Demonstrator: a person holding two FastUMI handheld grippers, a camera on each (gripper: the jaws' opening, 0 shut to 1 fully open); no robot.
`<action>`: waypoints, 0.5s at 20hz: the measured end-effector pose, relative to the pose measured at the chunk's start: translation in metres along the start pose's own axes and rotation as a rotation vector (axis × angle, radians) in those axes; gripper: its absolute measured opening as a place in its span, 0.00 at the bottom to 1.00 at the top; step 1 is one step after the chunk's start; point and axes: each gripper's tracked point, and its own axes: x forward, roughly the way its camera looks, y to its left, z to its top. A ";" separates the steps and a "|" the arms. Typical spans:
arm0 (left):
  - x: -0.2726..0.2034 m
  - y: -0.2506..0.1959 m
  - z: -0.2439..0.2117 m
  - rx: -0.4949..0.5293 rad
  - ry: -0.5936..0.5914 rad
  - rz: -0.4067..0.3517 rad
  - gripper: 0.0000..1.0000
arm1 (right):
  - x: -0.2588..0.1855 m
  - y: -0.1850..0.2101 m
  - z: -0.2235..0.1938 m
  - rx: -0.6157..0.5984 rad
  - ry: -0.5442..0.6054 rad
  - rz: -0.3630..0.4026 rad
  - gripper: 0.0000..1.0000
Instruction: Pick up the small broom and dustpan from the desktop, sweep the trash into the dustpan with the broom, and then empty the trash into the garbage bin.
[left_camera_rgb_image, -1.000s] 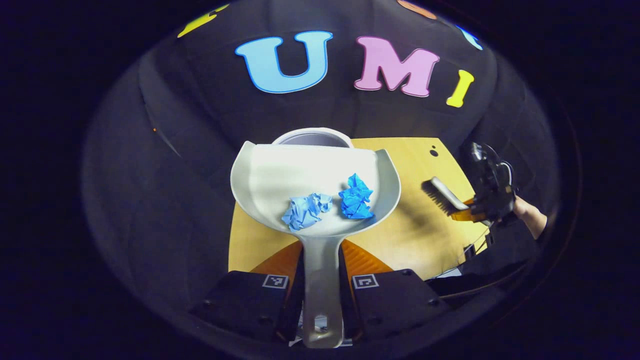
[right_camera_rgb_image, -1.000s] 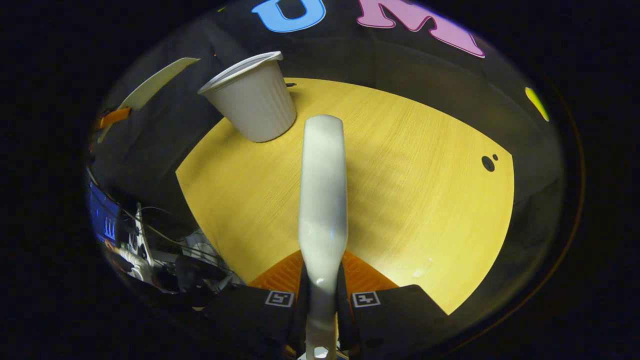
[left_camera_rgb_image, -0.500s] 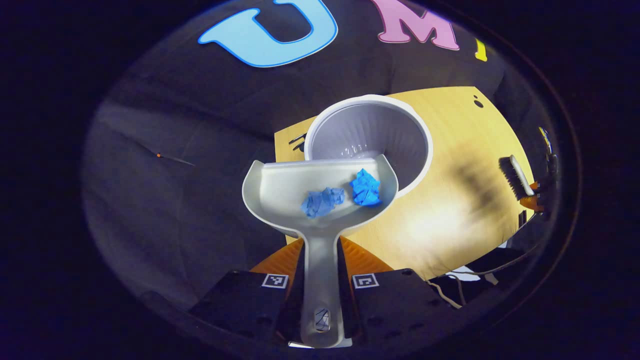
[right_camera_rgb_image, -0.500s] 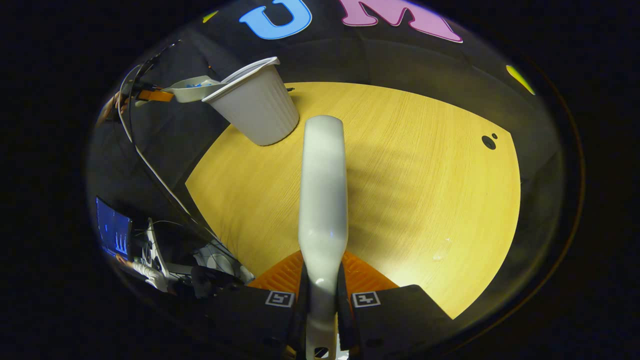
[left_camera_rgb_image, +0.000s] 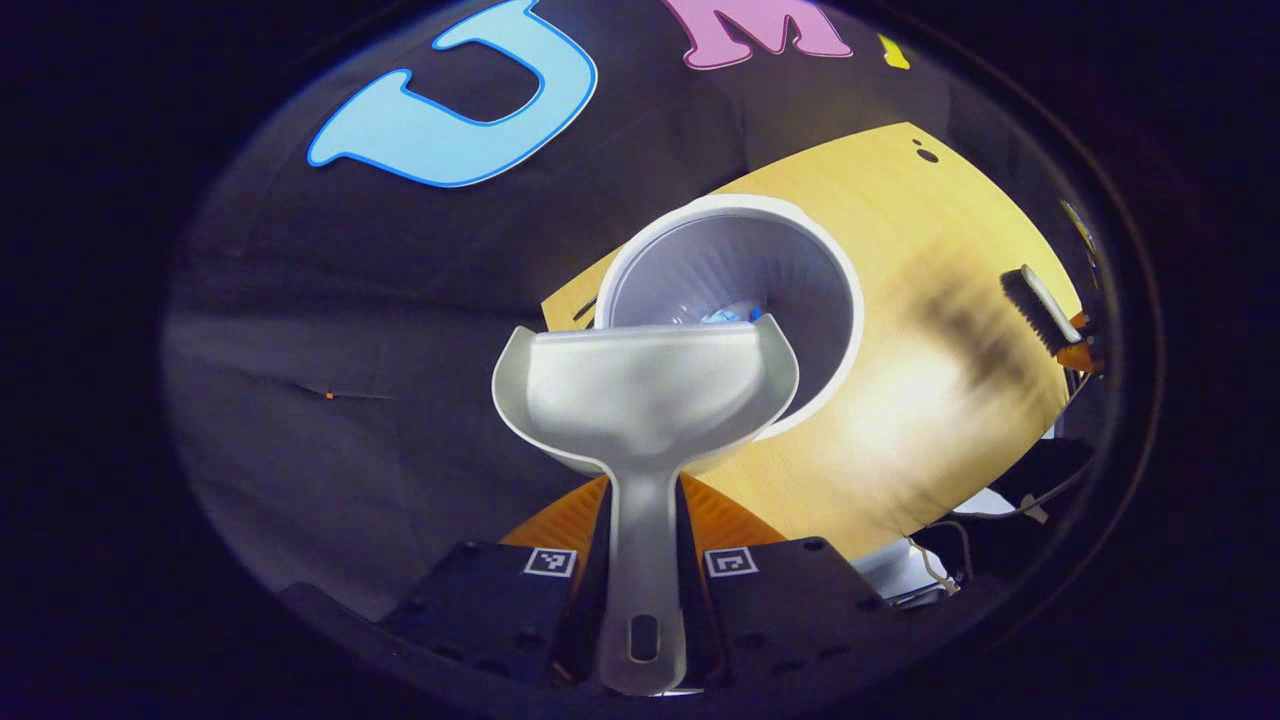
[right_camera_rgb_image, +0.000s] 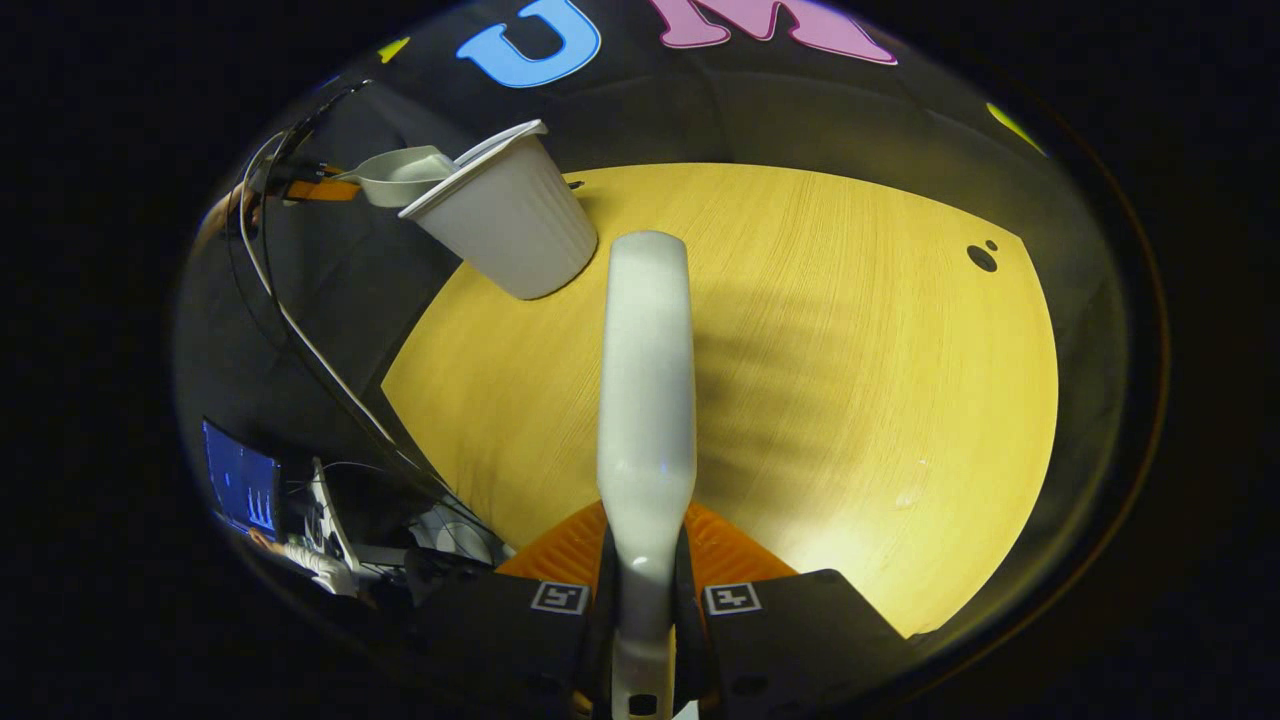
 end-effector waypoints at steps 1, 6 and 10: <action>-0.003 -0.002 0.002 -0.012 -0.020 0.003 0.30 | 0.001 -0.001 0.001 0.006 0.000 0.001 0.32; -0.027 -0.038 0.002 -0.143 -0.230 -0.040 0.29 | -0.001 -0.001 0.006 0.048 -0.021 -0.020 0.24; -0.059 -0.077 0.009 -0.205 -0.417 -0.072 0.30 | -0.006 -0.003 0.014 0.065 -0.039 -0.035 0.28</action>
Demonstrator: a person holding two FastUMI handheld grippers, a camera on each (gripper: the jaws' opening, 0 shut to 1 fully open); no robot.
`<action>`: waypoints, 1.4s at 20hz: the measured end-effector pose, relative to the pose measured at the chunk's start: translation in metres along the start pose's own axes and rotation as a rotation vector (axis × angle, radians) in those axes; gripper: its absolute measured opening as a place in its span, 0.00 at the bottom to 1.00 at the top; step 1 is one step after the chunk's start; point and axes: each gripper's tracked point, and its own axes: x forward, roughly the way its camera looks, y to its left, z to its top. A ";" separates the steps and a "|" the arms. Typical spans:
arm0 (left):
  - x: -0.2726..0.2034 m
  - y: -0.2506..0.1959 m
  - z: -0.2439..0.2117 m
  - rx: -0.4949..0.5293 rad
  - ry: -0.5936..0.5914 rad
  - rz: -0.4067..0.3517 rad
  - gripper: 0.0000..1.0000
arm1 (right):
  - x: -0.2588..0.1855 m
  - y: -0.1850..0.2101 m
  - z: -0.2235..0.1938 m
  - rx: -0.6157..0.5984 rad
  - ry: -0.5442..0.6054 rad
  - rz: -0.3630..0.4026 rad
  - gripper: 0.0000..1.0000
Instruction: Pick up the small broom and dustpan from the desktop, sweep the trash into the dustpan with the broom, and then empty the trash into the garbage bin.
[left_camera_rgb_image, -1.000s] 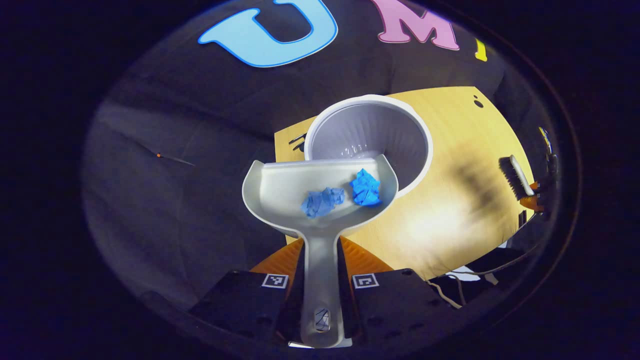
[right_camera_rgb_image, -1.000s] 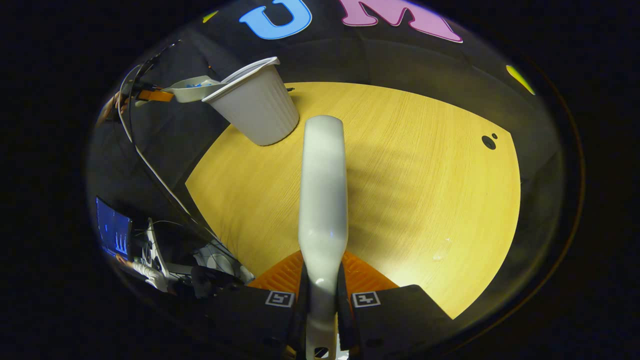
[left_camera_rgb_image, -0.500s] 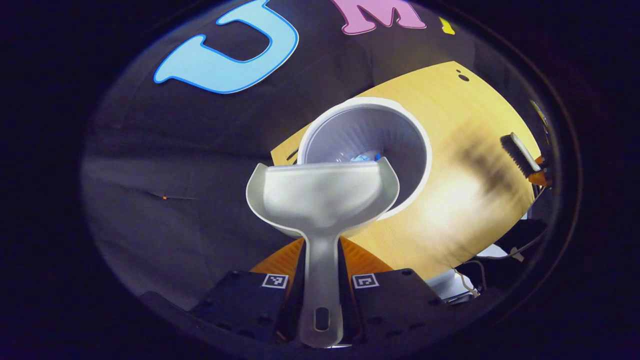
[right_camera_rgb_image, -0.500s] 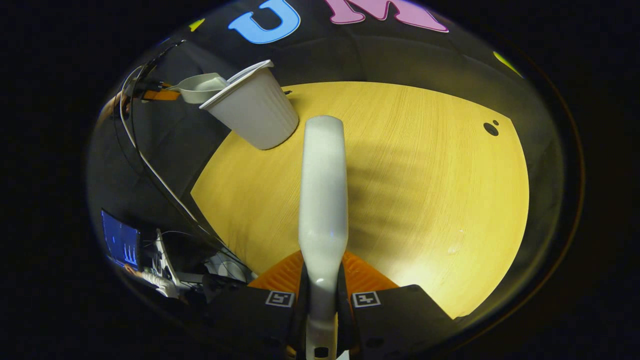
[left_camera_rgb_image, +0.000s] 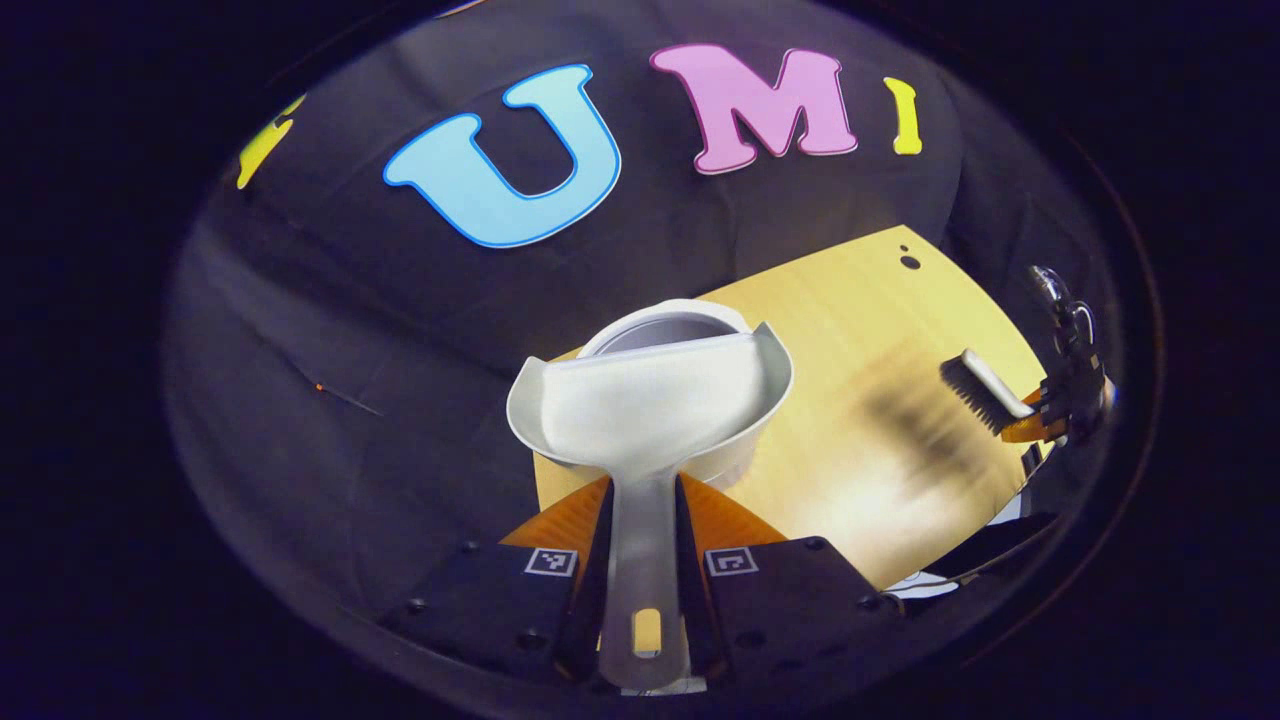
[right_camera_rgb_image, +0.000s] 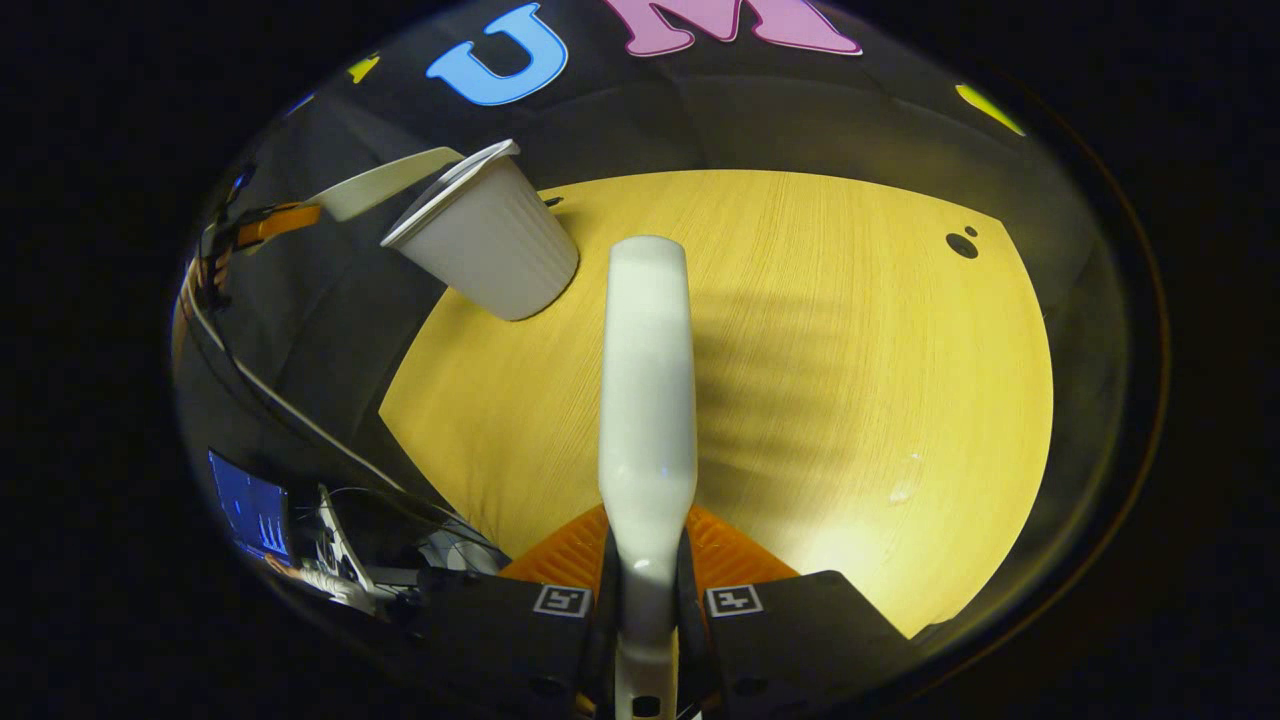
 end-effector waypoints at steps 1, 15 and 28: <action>-0.010 -0.008 0.004 0.000 -0.044 -0.009 0.30 | -0.001 -0.001 0.003 0.000 -0.006 -0.003 0.28; -0.003 -0.226 -0.074 -0.177 -0.202 -0.239 0.30 | -0.010 -0.033 -0.034 0.150 -0.031 -0.156 0.27; 0.165 -0.283 -0.179 -0.299 -0.014 -0.184 0.29 | 0.096 -0.047 -0.069 0.121 0.189 -0.258 0.28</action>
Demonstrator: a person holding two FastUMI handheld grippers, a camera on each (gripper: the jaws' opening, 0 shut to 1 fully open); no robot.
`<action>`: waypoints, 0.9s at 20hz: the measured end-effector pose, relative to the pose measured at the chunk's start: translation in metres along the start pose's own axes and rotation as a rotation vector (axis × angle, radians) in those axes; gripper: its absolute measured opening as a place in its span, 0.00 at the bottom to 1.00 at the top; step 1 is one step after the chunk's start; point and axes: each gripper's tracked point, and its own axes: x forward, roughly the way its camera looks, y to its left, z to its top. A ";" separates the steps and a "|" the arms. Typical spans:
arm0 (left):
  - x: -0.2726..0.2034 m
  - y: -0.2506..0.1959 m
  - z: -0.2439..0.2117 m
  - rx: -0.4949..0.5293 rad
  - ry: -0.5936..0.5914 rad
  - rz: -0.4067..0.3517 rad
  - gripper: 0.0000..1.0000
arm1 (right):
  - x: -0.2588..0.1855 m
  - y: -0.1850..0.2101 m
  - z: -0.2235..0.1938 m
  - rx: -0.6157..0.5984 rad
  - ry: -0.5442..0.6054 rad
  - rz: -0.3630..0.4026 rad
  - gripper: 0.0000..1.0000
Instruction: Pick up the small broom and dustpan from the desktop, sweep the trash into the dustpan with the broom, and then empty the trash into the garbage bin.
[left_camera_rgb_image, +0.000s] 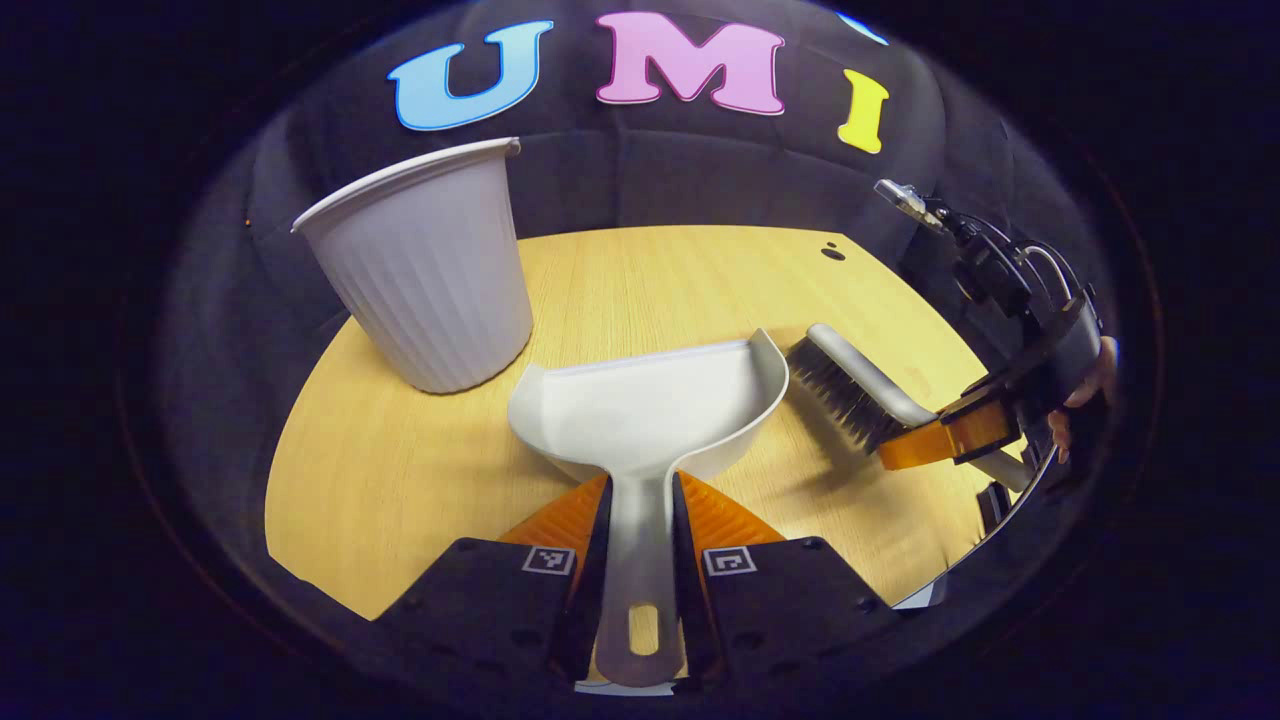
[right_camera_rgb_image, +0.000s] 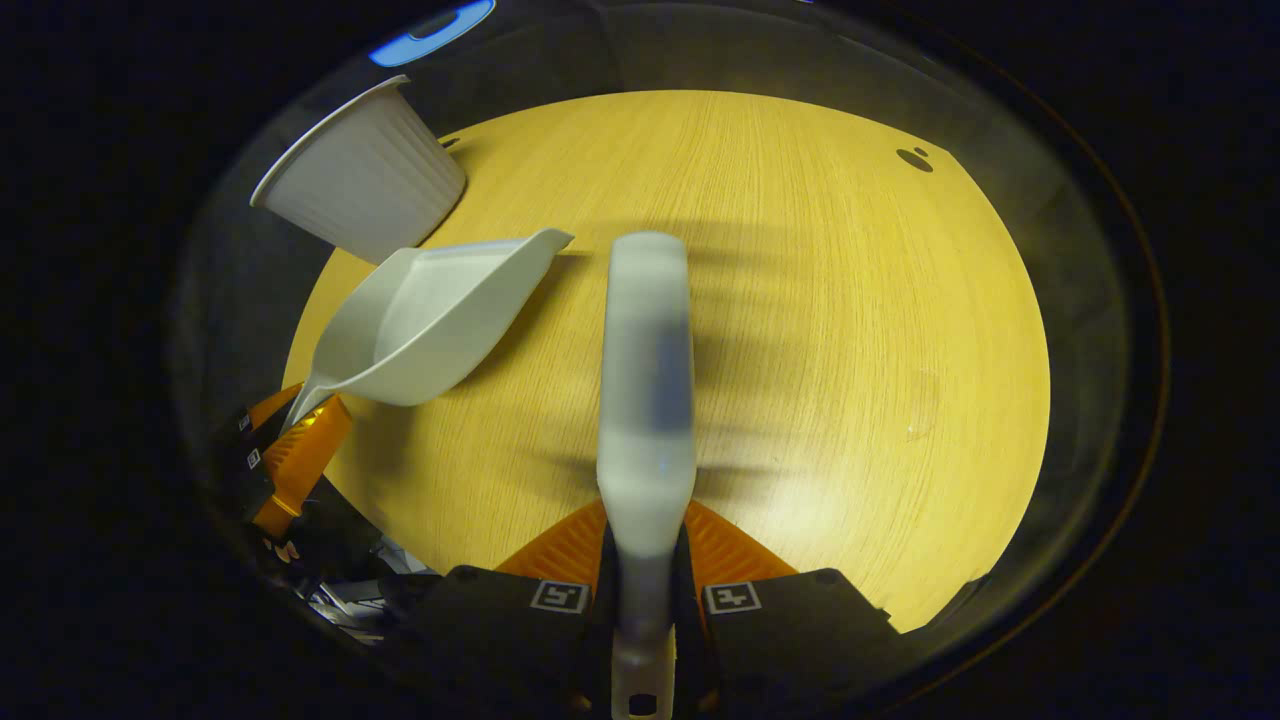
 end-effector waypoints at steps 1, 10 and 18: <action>0.004 -0.001 -0.002 0.007 -0.002 0.006 0.31 | 0.005 -0.001 0.002 0.003 0.008 -0.002 0.28; 0.020 -0.012 -0.033 -0.062 0.226 0.017 0.30 | 0.027 0.003 -0.002 0.007 0.106 0.003 0.28; 0.025 -0.025 -0.028 -0.100 0.253 -0.022 0.57 | 0.019 0.009 0.004 0.065 0.088 0.037 0.40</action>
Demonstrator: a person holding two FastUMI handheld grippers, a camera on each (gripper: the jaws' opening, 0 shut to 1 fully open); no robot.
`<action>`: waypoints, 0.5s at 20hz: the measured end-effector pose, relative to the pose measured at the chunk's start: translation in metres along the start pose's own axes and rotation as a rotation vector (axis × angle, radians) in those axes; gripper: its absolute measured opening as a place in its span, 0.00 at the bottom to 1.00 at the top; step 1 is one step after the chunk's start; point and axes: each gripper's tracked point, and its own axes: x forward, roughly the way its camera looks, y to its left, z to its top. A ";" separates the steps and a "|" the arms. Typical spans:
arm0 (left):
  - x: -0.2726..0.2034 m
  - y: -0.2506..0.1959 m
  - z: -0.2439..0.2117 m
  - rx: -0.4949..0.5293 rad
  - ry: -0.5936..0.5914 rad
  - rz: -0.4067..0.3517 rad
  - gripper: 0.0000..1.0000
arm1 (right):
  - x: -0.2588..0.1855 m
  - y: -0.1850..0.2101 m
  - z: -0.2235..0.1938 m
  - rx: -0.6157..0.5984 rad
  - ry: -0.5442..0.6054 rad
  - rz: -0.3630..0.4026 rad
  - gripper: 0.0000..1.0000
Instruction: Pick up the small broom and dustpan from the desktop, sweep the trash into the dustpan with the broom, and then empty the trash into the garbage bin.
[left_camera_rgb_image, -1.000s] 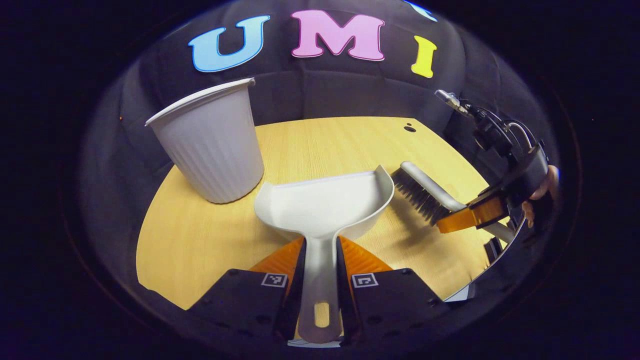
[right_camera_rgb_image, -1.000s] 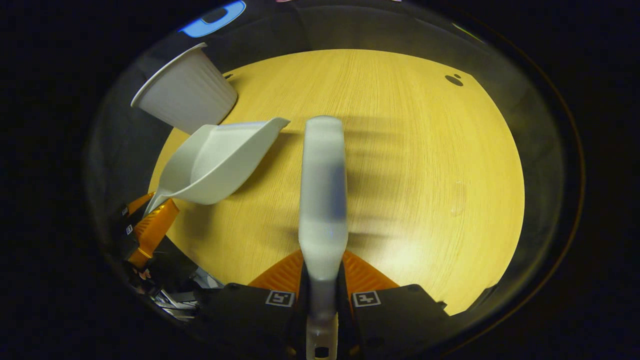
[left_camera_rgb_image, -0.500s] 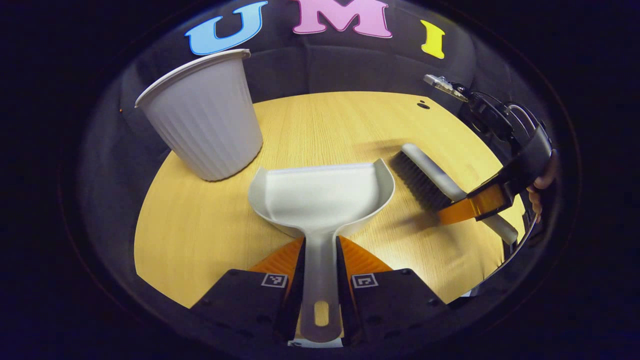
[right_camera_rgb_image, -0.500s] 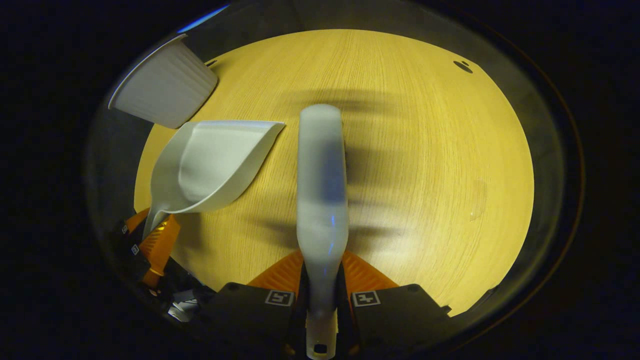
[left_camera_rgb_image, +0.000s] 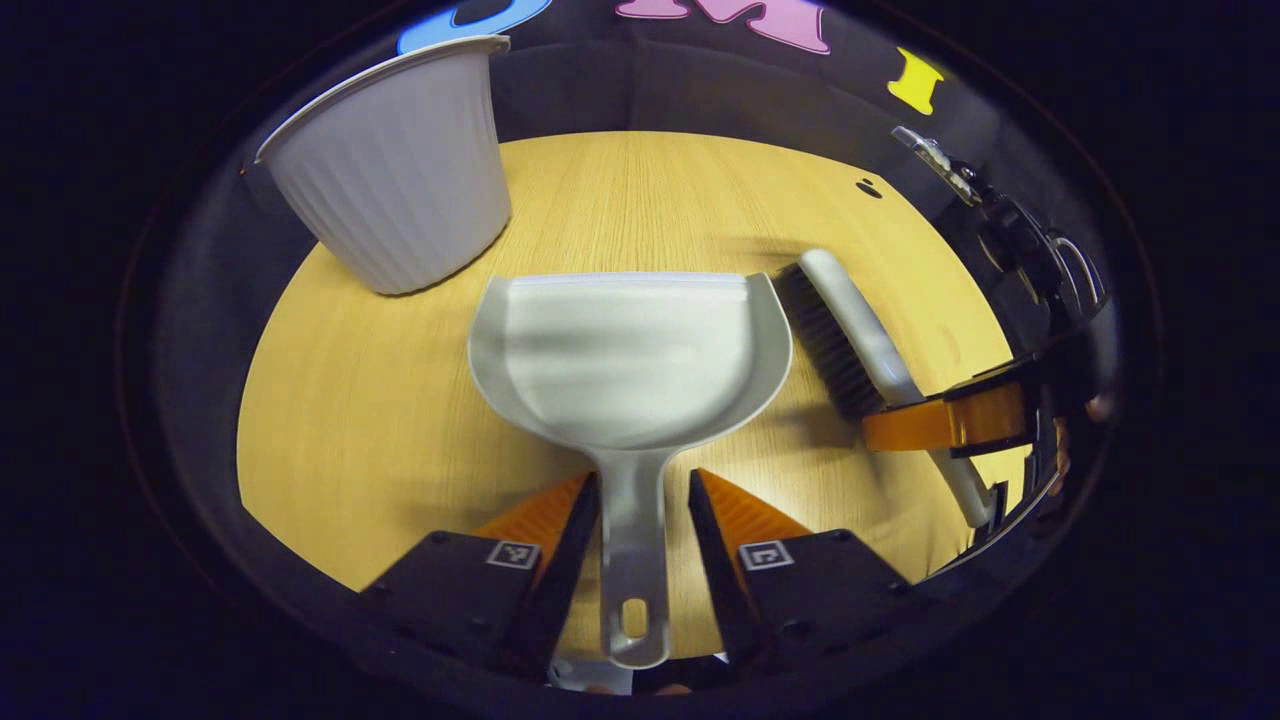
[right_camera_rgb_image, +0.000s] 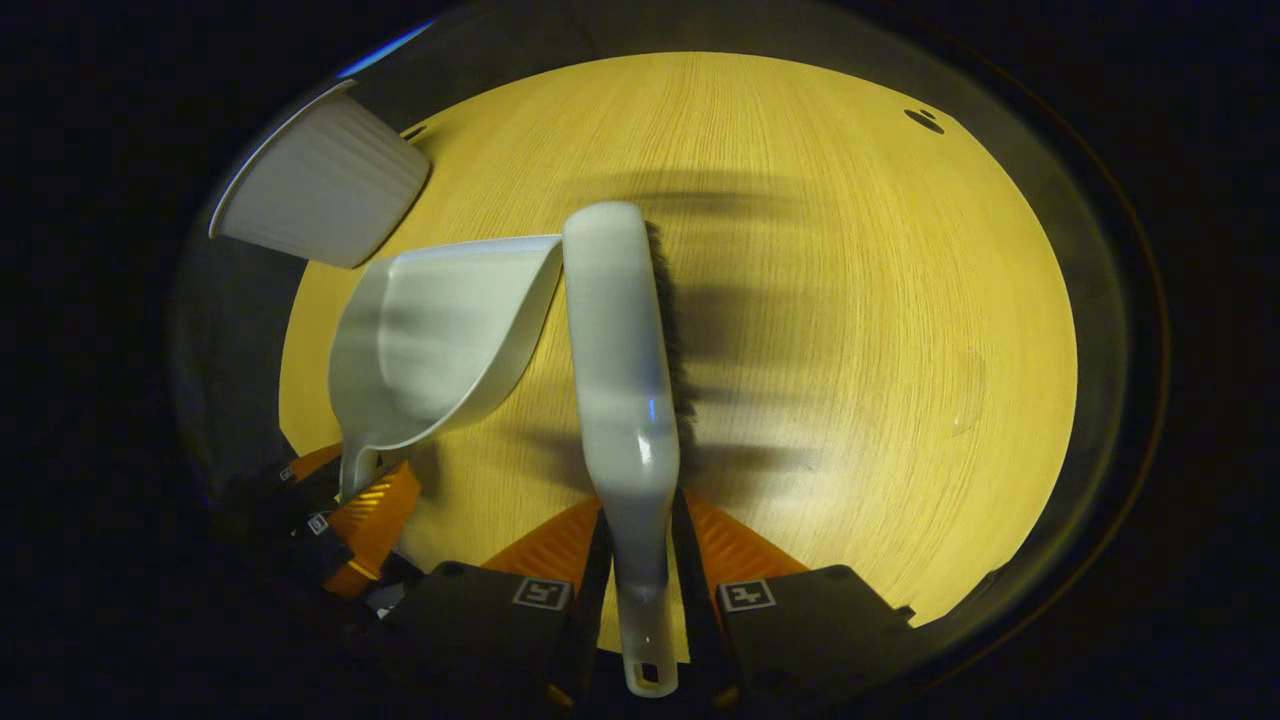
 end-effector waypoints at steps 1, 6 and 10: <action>0.000 0.000 0.001 -0.011 -0.001 -0.006 0.67 | -0.003 0.001 0.001 0.002 -0.007 0.003 0.46; -0.015 -0.003 0.001 -0.075 -0.025 -0.056 0.75 | -0.046 0.006 0.001 0.027 -0.086 0.042 0.81; -0.057 -0.010 0.003 -0.106 -0.093 -0.099 0.75 | -0.106 0.004 0.003 0.019 -0.237 0.041 0.96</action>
